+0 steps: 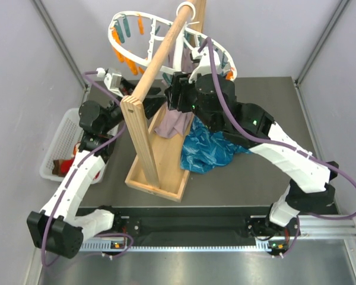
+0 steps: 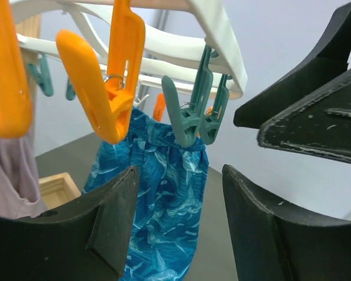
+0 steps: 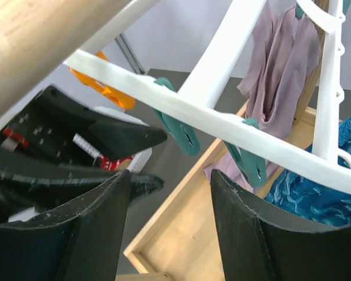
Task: Clip the socks to the hanger
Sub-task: Open the clamp at the hanger.
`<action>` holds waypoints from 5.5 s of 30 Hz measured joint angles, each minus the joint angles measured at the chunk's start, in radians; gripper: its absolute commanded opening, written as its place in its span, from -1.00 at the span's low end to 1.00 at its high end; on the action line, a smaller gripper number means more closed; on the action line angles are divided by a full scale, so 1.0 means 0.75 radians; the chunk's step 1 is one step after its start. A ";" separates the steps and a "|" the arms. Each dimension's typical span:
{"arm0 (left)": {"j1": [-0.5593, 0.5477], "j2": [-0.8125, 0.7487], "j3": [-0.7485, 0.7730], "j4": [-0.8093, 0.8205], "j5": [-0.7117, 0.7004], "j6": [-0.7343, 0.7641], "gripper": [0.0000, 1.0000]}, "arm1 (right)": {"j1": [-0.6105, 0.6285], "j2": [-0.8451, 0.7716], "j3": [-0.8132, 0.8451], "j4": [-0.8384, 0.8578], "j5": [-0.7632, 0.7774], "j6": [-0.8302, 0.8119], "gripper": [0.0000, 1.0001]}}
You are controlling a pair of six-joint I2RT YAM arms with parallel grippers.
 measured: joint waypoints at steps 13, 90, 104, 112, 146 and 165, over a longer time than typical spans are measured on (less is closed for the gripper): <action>0.128 0.301 0.032 0.539 0.318 -0.367 0.38 | 0.000 -0.288 -0.243 0.012 -0.049 -0.064 0.17; -0.173 0.218 0.132 0.210 -0.028 -0.089 -0.97 | 0.009 0.082 0.082 0.093 0.134 -0.216 0.00; -0.175 0.217 0.132 0.216 -0.044 -0.098 -0.96 | 0.010 0.142 0.043 0.307 0.266 -0.363 -0.13; -0.171 0.217 0.136 0.196 -0.052 -0.085 -0.90 | 0.011 0.134 -0.035 0.448 0.329 -0.438 -0.69; -0.135 -0.181 -0.128 -0.303 -0.283 0.090 0.57 | -0.066 -0.079 -0.267 0.436 0.011 -0.163 -1.00; -0.195 0.089 -0.003 0.203 -0.038 -0.168 0.56 | -0.091 -0.280 -0.489 0.464 -0.108 -0.097 -1.00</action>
